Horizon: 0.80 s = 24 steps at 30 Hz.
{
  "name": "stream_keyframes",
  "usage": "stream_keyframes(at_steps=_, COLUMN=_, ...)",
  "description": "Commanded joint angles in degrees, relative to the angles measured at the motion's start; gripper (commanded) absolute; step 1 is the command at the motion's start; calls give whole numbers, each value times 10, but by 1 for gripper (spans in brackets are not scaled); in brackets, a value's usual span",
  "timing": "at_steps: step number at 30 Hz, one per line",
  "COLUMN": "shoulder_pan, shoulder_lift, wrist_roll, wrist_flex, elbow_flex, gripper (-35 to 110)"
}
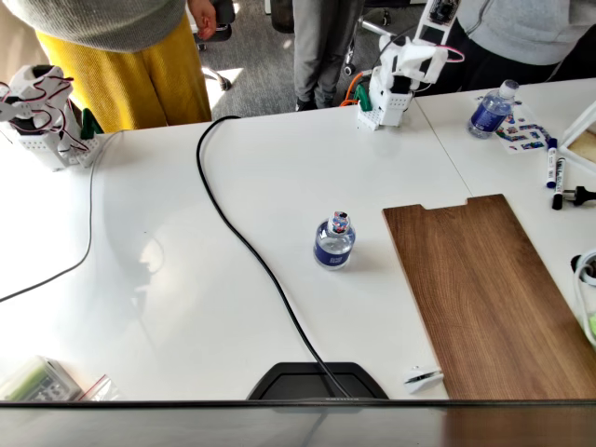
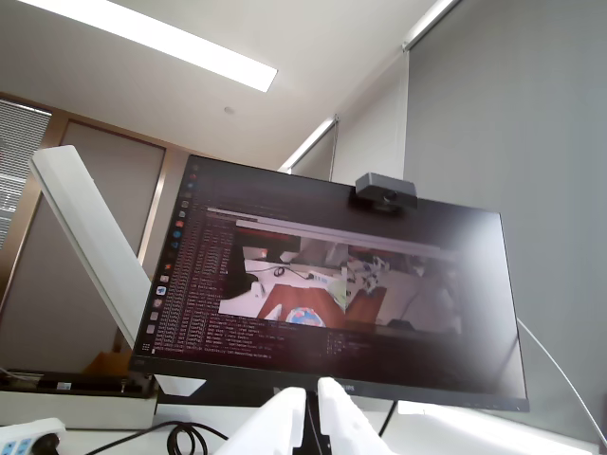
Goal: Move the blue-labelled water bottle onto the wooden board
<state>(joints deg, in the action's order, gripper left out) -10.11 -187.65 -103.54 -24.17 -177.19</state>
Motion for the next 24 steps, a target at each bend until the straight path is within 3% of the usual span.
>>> stream_keyframes(at_steps=1, shoulder_pan=-4, shoulder_lift=-12, wrist_roll=12, wrist_flex=-1, elbow_flex=-7, gripper=0)
stream_keyframes(at_steps=24, shoulder_pan=1, shoulder_lift=-12, wrist_roll=12, wrist_flex=9, elbow_flex=-7, gripper=0)
